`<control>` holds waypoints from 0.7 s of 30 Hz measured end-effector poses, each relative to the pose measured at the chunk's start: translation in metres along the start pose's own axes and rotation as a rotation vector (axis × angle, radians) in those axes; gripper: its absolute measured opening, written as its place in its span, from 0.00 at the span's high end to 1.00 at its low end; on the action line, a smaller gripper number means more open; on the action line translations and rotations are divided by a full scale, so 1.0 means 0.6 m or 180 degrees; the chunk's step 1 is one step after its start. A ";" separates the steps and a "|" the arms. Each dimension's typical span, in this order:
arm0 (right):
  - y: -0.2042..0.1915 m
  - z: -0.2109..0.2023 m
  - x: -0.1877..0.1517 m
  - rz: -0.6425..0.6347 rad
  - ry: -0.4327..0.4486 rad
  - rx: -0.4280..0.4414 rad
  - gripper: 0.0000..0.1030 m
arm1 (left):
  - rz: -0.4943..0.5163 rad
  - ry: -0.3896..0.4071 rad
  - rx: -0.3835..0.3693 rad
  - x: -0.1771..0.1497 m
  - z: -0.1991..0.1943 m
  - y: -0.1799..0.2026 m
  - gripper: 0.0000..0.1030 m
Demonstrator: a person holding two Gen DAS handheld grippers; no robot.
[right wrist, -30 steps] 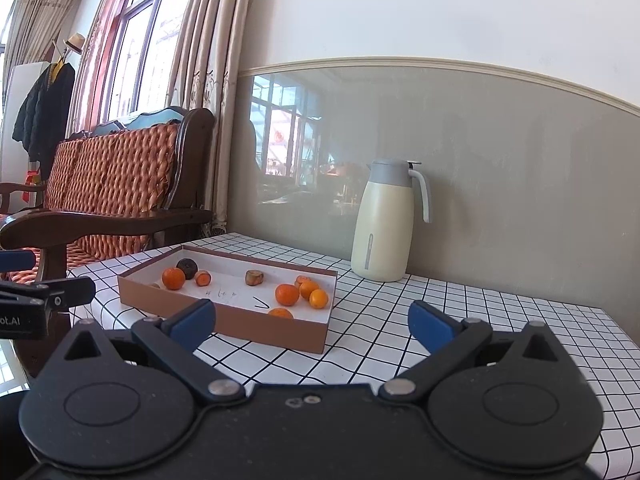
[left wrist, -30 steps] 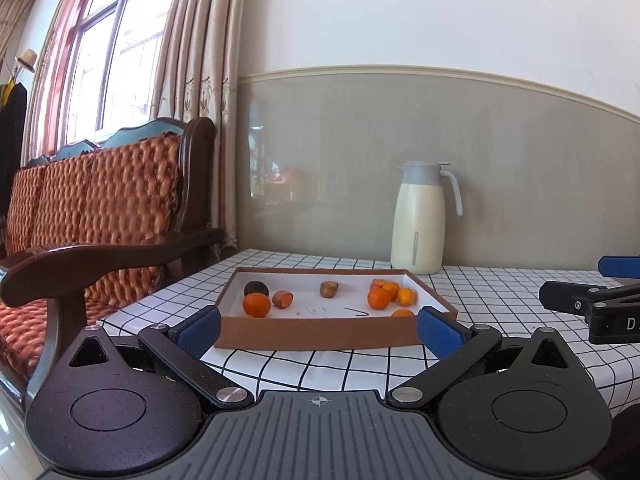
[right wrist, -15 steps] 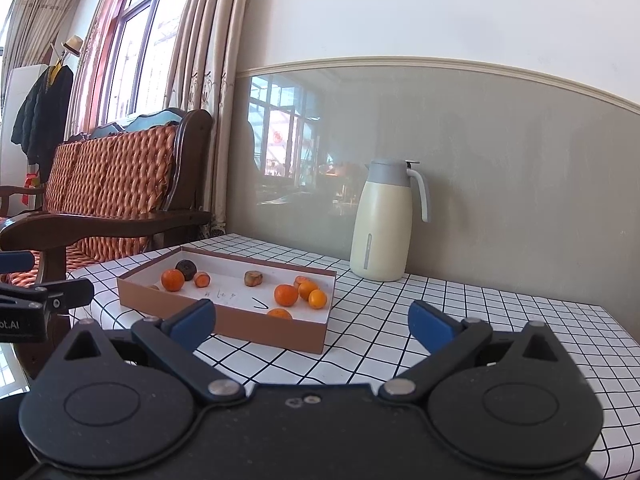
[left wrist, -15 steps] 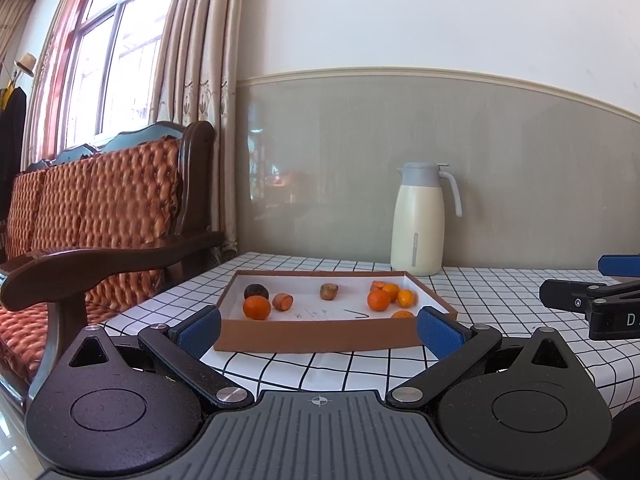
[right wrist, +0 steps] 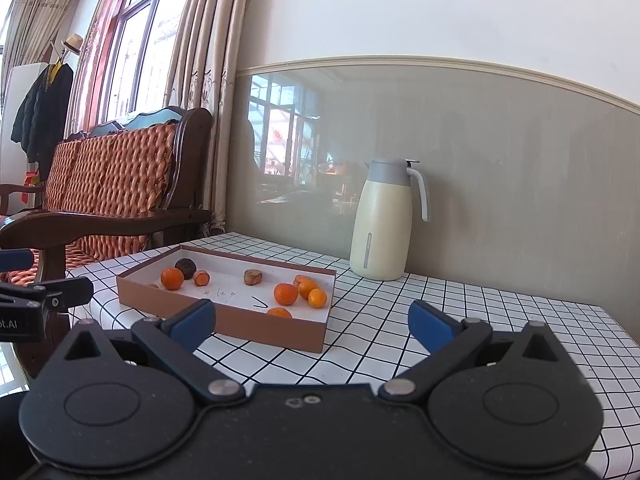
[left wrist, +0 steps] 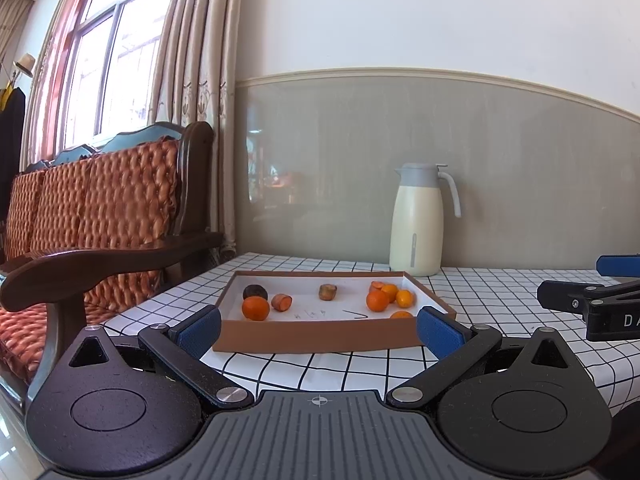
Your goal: Organize fruits
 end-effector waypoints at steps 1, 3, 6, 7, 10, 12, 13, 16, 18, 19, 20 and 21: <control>0.000 0.000 0.000 0.0001 -0.0001 0.0000 0.06 | 0.0002 0.0001 -0.0003 0.000 0.000 0.000 0.00; 0.000 0.000 0.000 0.0003 -0.0003 -0.0001 0.06 | 0.0011 0.0001 0.0000 0.000 0.001 0.001 0.00; 0.000 0.000 0.000 0.0001 -0.0001 0.0000 0.06 | 0.0014 0.0004 0.0001 0.000 0.001 0.002 0.00; 0.000 0.000 0.000 0.0000 -0.0001 -0.0001 0.06 | 0.0013 0.0007 -0.0001 0.000 0.001 0.002 0.00; 0.000 0.000 0.000 0.0000 -0.0003 -0.0001 0.06 | 0.0013 0.0008 -0.0003 -0.001 0.001 0.002 0.00; 0.000 0.000 0.000 0.0002 -0.0004 0.0000 0.06 | 0.0012 0.0009 0.0000 -0.001 0.001 0.003 0.00; 0.000 -0.001 0.000 -0.0001 -0.0002 -0.0002 0.06 | 0.0012 0.0012 -0.0001 -0.001 0.001 0.002 0.00; 0.000 -0.001 0.000 0.0001 -0.0002 -0.0001 0.06 | 0.0006 0.0018 0.0001 0.000 0.001 0.001 0.00; 0.000 -0.001 0.000 0.0001 -0.0004 -0.0002 0.06 | 0.0003 0.0018 0.0001 0.000 0.001 0.001 0.00; 0.000 -0.001 0.000 0.0000 -0.0003 -0.0001 0.06 | 0.0007 0.0018 0.0004 -0.001 0.001 0.001 0.00; -0.001 -0.001 0.000 -0.0001 -0.0002 -0.0001 0.06 | 0.0011 0.0021 0.0003 -0.001 0.000 0.001 0.00; 0.000 -0.001 0.000 -0.0001 -0.0001 -0.0001 0.06 | 0.0015 0.0020 0.0000 -0.001 0.000 0.001 0.00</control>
Point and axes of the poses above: each gripper's, at about its wrist camera, not at the fingertips, and z roughly the way its jaws point, y to its right, x to its top, the point moved 4 cm from there along z, roughly the way its jaws point, and after that the axes turned 5 degrees about -y, right-handed, at the moved point
